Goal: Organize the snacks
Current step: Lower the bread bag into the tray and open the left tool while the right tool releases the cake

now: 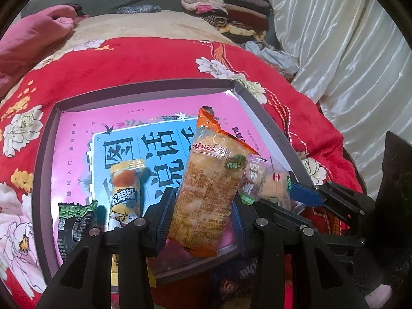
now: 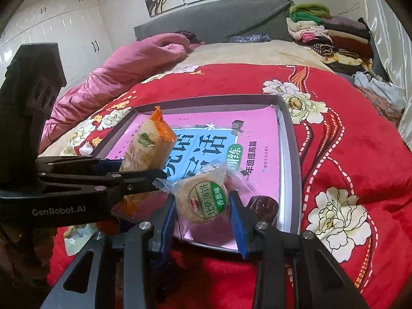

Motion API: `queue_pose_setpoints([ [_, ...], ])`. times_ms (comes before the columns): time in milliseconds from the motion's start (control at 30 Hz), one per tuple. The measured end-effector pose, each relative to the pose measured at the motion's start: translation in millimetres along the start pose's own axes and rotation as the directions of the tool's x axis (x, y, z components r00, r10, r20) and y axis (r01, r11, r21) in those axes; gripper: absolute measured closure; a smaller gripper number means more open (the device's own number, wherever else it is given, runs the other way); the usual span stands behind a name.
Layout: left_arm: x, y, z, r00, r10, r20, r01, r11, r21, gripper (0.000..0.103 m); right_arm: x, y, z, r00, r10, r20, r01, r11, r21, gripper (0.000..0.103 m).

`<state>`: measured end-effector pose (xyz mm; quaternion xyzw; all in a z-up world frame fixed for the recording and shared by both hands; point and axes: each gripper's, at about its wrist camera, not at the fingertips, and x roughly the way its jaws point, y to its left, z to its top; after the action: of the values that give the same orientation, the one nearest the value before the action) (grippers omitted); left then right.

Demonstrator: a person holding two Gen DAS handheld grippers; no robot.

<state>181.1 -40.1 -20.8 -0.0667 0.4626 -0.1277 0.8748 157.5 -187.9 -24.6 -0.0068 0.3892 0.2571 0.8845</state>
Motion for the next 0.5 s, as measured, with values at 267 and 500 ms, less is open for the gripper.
queue_pose_setpoints([
  [267, 6.1, 0.6, 1.2, 1.000, 0.019, -0.021, -0.019, 1.000, 0.019, 0.060, 5.5, 3.2, 1.1, 1.000, 0.015, -0.012, -0.015, 1.000, -0.025, 0.063],
  [500, 9.3, 4.7, 2.5, 0.999, 0.024, -0.040, -0.023, 1.000, 0.020, 0.060, 7.3, 7.1, 1.5, 1.000, 0.017, -0.018, -0.018, 0.998, -0.052, 0.063],
])
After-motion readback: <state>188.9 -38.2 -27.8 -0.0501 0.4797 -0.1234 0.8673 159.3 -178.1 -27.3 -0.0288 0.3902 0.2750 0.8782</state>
